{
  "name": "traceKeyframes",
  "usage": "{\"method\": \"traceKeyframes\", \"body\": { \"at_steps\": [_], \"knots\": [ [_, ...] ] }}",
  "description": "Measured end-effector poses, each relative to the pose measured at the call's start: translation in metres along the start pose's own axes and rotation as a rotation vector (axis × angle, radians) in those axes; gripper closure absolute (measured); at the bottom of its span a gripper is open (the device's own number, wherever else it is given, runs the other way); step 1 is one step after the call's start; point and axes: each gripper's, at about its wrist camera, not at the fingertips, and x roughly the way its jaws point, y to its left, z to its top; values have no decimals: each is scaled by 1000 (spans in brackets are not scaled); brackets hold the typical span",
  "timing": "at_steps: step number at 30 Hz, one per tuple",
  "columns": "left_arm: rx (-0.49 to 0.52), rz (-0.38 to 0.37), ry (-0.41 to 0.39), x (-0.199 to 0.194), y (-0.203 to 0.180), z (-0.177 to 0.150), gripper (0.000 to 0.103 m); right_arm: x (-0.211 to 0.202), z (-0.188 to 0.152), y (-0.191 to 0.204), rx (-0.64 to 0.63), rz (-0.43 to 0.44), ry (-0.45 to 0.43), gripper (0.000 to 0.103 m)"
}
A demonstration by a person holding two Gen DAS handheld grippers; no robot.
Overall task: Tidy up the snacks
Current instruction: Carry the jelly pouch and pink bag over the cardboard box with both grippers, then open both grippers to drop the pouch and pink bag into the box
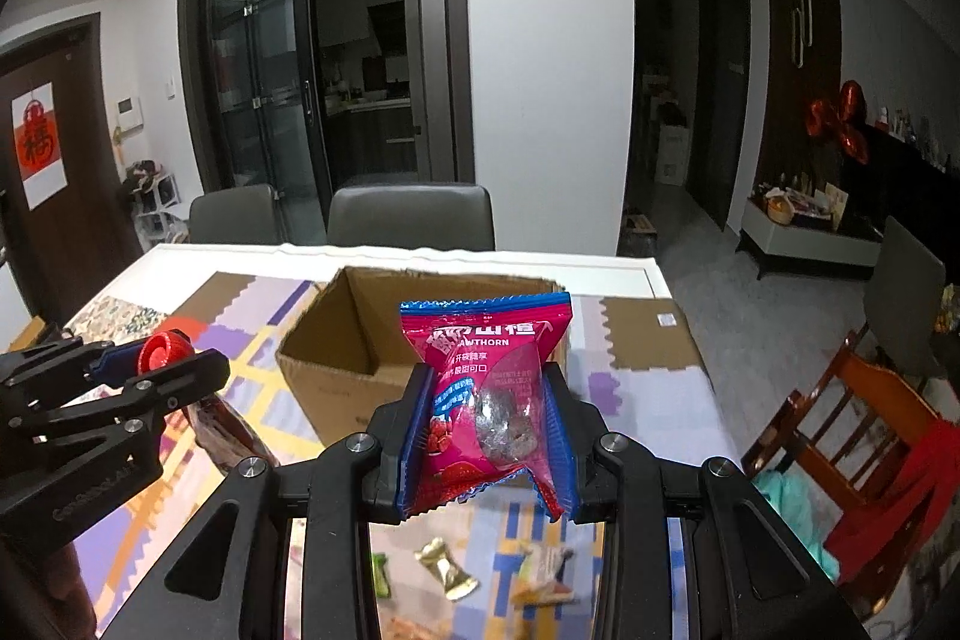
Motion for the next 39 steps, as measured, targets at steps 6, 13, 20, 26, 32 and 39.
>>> {"method": "traceKeyframes", "body": {
  "at_steps": [6,13,20,26,32,39],
  "knots": [
    [14,-3,-20,7,2,24,72,11,18,1,-12,-4,-22,67],
    [23,-12,-42,21,3,50,72,30,31,0,-3,2,-16,67],
    [18,-13,-52,41,7,67,72,48,42,-2,-7,0,-16,67],
    [7,-17,-53,60,10,74,72,66,50,-2,-10,-2,-8,67],
    [-6,-21,-48,79,15,74,72,88,53,-2,-8,0,16,67],
    [-14,-10,-37,96,22,75,71,108,53,1,-23,2,48,67]
  ]
}}
